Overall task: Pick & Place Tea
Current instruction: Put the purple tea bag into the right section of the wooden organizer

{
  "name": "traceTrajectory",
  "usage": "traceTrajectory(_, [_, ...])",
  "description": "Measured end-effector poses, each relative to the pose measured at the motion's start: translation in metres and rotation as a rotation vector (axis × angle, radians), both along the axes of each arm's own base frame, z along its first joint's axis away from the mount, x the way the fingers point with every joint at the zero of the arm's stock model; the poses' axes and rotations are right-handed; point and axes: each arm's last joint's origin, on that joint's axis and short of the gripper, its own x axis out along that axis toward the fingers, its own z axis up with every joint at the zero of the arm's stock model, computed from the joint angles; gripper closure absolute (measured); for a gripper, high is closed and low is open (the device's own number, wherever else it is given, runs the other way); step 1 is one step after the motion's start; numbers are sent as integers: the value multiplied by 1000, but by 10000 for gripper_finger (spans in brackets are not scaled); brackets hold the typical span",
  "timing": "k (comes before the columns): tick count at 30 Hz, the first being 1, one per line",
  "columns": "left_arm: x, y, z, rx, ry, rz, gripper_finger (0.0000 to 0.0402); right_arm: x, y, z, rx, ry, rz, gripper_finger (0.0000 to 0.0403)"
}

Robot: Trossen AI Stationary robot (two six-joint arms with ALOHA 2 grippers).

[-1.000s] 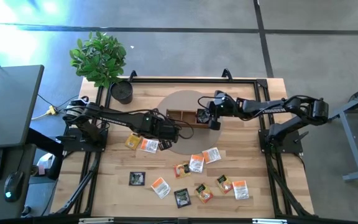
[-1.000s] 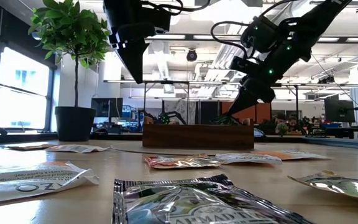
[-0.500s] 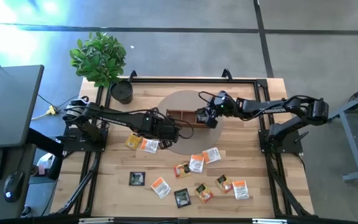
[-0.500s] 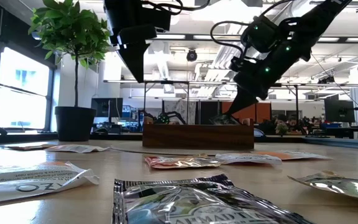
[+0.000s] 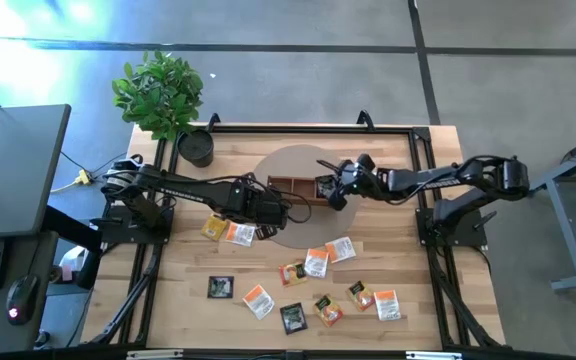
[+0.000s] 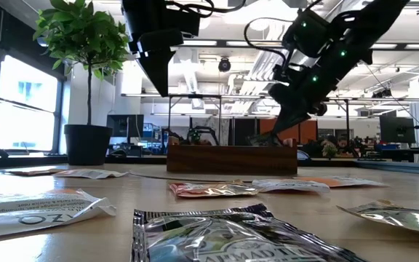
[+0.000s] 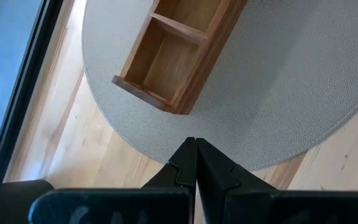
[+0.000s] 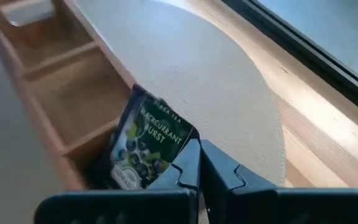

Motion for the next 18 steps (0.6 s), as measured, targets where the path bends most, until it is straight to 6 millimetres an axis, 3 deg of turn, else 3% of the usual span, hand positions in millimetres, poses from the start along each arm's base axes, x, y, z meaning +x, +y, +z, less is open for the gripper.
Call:
traceTrajectory(7, [0,0,0,0,0,0,402,0,9,-2,-20,42,47,383])
traceTrajectory(18, [-4,0,-1,-21,35,15,402,-1,10,3,-18,49,116,289])
